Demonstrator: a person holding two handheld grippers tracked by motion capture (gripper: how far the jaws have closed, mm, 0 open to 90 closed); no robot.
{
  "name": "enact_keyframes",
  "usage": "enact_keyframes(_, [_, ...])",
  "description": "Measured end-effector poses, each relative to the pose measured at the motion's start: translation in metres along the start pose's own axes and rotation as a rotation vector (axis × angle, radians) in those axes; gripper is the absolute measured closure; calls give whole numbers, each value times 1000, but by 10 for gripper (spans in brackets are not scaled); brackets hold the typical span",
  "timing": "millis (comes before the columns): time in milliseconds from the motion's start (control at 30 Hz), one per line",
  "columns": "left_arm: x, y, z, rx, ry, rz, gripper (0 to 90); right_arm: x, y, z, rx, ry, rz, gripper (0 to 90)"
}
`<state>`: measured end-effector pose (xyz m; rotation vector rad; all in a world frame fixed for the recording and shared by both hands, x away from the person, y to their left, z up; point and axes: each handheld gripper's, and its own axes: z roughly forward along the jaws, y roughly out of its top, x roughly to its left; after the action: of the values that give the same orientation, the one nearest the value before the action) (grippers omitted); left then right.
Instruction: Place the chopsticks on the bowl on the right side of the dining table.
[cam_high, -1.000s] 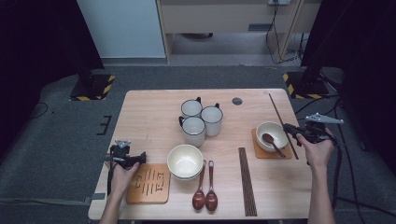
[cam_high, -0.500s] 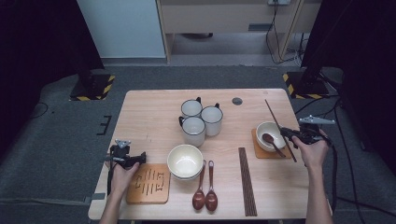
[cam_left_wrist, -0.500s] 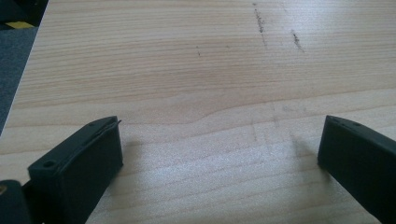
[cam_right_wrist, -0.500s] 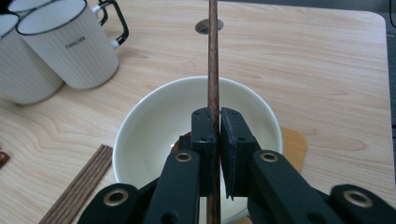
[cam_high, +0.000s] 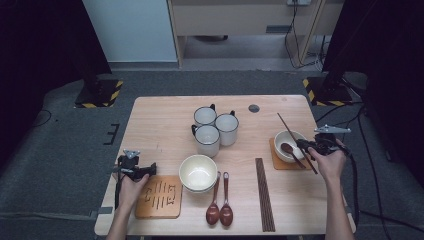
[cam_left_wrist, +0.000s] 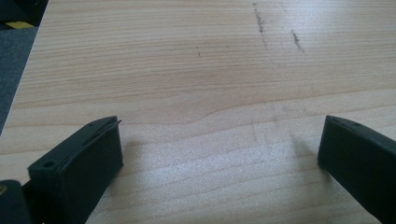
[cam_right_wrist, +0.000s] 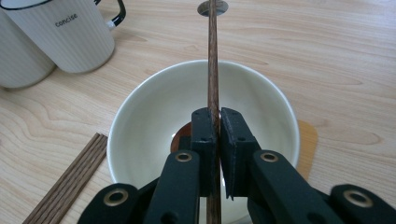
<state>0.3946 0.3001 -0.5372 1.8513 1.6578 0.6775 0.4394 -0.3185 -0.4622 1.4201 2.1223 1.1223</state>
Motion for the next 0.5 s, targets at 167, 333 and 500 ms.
enact_keyframes(167, [0,0,0,0,0,0,0,2,-1,3,17,2,-3,849])
enact_keyframes(333, [0,0,0,0,0,0,0,2,-1,4,24,2,-9,848])
enact_keyframes(500, [0,0,0,0,0,0,0,3,-1,4,29,2,-9,848])
